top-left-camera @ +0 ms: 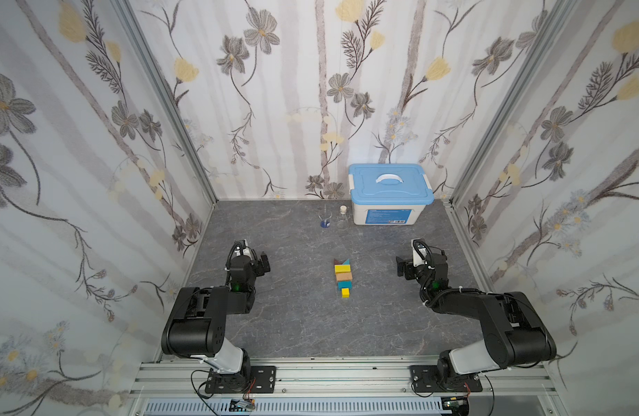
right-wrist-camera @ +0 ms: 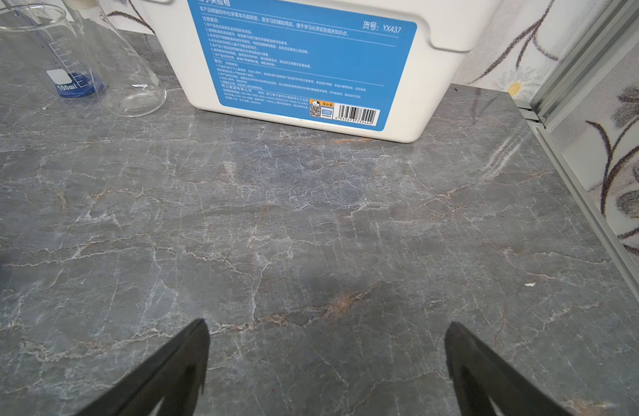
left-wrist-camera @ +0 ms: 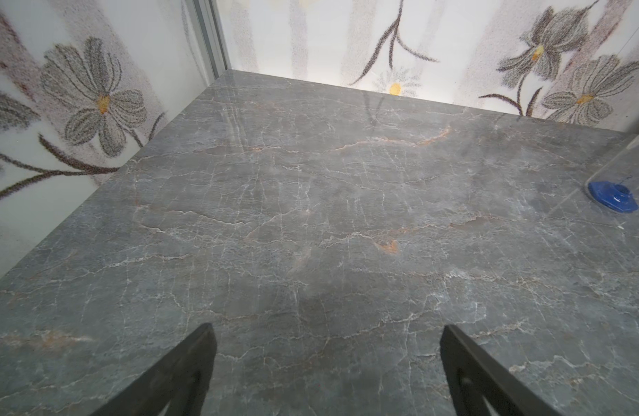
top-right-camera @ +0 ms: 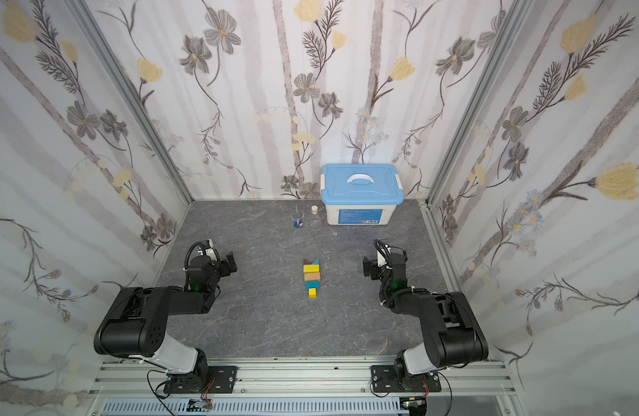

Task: Assemble a carrot with building blocks
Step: Reset both arms

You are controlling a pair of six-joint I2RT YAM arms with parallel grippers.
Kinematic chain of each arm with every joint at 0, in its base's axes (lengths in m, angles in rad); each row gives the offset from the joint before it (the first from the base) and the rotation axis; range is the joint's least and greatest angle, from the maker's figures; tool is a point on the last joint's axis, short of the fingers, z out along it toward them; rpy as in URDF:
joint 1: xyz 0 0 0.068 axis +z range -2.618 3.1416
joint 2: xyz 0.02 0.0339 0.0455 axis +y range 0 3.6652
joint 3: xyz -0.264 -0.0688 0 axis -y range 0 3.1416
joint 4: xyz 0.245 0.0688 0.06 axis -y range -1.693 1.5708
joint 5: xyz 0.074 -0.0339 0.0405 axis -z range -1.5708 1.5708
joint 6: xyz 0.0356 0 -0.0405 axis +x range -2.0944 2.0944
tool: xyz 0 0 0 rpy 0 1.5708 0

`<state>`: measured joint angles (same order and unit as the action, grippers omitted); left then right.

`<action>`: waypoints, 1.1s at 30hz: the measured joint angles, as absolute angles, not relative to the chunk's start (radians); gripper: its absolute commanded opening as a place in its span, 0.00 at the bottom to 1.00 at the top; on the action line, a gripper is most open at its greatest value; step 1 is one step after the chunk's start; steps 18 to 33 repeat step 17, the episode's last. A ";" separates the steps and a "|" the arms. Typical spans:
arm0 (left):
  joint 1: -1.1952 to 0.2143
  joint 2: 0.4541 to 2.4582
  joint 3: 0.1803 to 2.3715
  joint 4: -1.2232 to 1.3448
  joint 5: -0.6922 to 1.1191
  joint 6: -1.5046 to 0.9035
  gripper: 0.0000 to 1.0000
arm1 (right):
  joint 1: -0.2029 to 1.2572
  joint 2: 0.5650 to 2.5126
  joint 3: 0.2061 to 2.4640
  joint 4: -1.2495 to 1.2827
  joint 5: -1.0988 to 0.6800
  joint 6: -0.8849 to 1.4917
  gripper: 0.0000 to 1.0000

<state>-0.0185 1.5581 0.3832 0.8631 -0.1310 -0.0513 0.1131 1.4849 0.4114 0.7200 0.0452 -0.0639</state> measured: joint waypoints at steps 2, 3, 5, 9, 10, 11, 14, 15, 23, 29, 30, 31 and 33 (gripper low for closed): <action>-0.023 1.558 0.383 0.863 -0.131 -0.050 1.00 | 0.113 1.485 0.411 0.720 0.045 -0.064 1.00; -0.024 1.558 0.384 0.863 -0.131 -0.050 1.00 | 0.113 1.485 0.411 0.720 0.045 -0.064 1.00; -0.024 1.558 0.384 0.863 -0.131 -0.049 1.00 | 0.113 1.485 0.411 0.720 0.045 -0.064 1.00; -0.024 1.559 0.384 0.863 -0.133 -0.048 1.00 | 0.113 1.485 0.411 0.720 0.045 -0.064 1.00; -0.025 1.559 0.384 0.863 -0.135 -0.048 1.00 | 0.113 1.485 0.411 0.720 0.045 -0.064 1.00; -0.025 1.559 0.384 0.863 -0.135 -0.048 1.00 | 0.113 1.485 0.411 0.720 0.045 -0.064 1.00; -0.025 1.559 0.385 0.863 -0.135 -0.048 1.00 | 0.113 1.485 0.411 0.720 0.045 -0.064 1.00; -0.025 1.559 0.386 0.863 -0.135 -0.048 1.00 | 0.113 1.485 0.411 0.720 0.045 -0.064 1.00; -0.025 1.560 0.386 0.863 -0.135 -0.048 1.00 | 0.113 1.485 0.411 0.720 0.045 -0.064 1.00; -0.025 1.560 0.386 0.863 -0.135 -0.048 1.00 | 0.113 1.485 0.411 0.720 0.045 -0.064 1.00; -0.025 1.560 0.386 0.863 -0.135 -0.048 1.00 | 0.113 1.485 0.411 0.720 0.045 -0.064 1.00; -0.025 1.560 0.386 0.863 -0.135 -0.048 1.00 | 0.113 1.485 0.411 0.720 0.045 -0.064 1.00; -0.025 1.560 0.386 0.863 -0.135 -0.048 1.00 | 0.113 1.485 0.411 0.720 0.045 -0.064 1.00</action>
